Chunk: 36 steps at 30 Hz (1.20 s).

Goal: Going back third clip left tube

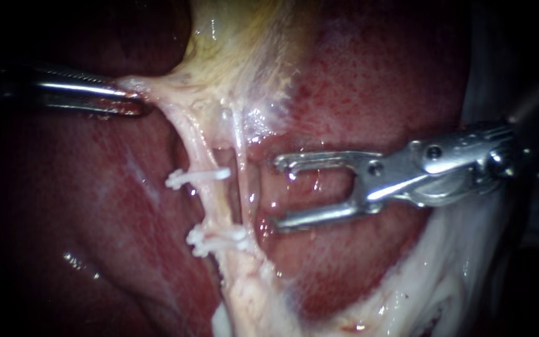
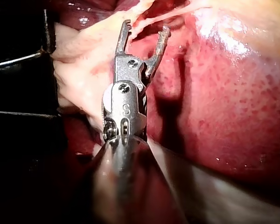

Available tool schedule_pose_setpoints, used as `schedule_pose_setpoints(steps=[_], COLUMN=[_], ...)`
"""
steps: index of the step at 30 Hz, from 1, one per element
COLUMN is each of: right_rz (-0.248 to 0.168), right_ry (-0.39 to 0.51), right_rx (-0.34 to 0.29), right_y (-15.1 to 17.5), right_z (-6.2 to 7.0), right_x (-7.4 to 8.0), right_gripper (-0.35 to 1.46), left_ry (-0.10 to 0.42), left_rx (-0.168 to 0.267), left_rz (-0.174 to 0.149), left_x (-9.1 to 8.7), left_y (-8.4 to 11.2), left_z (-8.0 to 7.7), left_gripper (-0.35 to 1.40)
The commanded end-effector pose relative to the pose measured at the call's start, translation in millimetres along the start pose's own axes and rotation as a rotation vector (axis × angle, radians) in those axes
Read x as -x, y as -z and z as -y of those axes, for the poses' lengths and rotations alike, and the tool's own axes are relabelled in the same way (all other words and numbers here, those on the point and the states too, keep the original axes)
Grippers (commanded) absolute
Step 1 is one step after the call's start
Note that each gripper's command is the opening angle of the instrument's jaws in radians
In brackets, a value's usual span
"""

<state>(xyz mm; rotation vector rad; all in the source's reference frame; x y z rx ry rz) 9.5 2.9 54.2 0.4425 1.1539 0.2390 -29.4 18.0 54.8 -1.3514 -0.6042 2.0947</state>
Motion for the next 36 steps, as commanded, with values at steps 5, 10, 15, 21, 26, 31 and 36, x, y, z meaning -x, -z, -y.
schedule_pose_setpoints(steps=[5, 10, 15, 21, 26, 31, 36], right_rz=[0.016, 0.02, 0.023, 0.025, 0.025, 0.025, 0.02], right_ry=[0.03, 0.032, 0.027, 0.019, 0.019, 0.018, 0.017], right_rx=[0.024, 0.045, 0.063, 0.068, 0.068, 0.065, 0.039], right_y=[1.7, 2.9, 3.3, 3.3, 3.3, 3.4, 3.1], right_z=[0.3, 0.5, 0.5, 0.7, 0.7, 0.7, 0.8], right_x=[0.6, 0.8, 0.9, 0.9, 0.8, 0.7, 0.3], right_gripper=[0.5, 0.5, 0.5, 0.5, 0.5, 0.5, 0.5], left_ry=[0.0, -0.002, -0.008, -0.015, -0.016, -0.011, -0.011], left_rx=[-0.002, -0.007, -0.015, -0.026, -0.026, -0.024, -0.022], left_rz=[0.0, -0.001, 0.004, 0.015, 0.028, 0.029, 0.029], left_x=[0.0, 0.3, 1.3, 2.6, 3.8, 3.9, 3.9], left_y=[0.0, -0.3, -1.7, -4.2, -5.4, -5.5, -5.3], left_z=[0.0, 0.5, 1.0, 2.3, 3.0, 3.0, 3.0], left_gripper=[-0.35, -0.35, -0.35, -0.35, -0.35, -0.35, -0.35])
